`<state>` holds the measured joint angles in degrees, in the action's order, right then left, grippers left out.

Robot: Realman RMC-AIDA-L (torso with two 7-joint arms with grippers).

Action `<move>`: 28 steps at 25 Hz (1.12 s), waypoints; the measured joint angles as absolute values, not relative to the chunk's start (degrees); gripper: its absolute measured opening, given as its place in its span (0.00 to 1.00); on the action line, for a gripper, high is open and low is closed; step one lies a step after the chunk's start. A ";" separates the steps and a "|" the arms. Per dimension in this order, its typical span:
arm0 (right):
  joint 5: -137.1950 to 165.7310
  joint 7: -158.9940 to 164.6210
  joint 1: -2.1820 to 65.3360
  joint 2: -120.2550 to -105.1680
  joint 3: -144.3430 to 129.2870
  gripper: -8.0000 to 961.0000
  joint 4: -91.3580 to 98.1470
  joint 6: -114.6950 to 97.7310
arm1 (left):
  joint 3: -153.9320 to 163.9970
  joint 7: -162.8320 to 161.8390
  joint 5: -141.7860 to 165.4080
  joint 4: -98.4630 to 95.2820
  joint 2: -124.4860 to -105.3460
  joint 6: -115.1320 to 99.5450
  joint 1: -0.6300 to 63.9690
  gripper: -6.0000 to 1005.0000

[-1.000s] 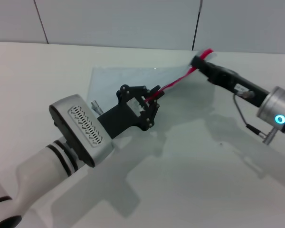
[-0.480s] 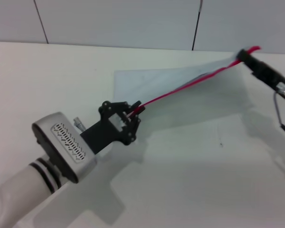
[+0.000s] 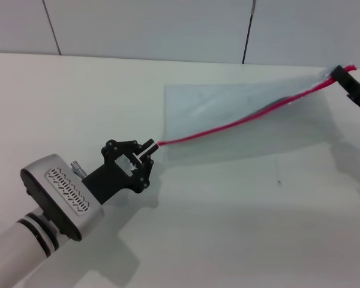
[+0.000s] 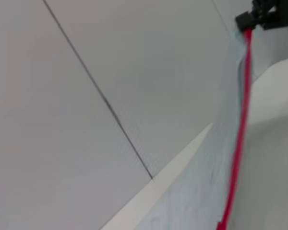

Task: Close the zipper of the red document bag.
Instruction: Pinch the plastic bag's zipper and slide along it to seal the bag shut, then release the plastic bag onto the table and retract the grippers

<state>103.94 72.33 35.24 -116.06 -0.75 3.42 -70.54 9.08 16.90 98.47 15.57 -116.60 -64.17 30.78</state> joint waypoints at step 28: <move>101.73 67.00 34.79 -116.29 -0.44 0.33 4.76 -67.99 | -4.03 10.13 97.48 14.73 -116.38 -74.60 28.40 0.65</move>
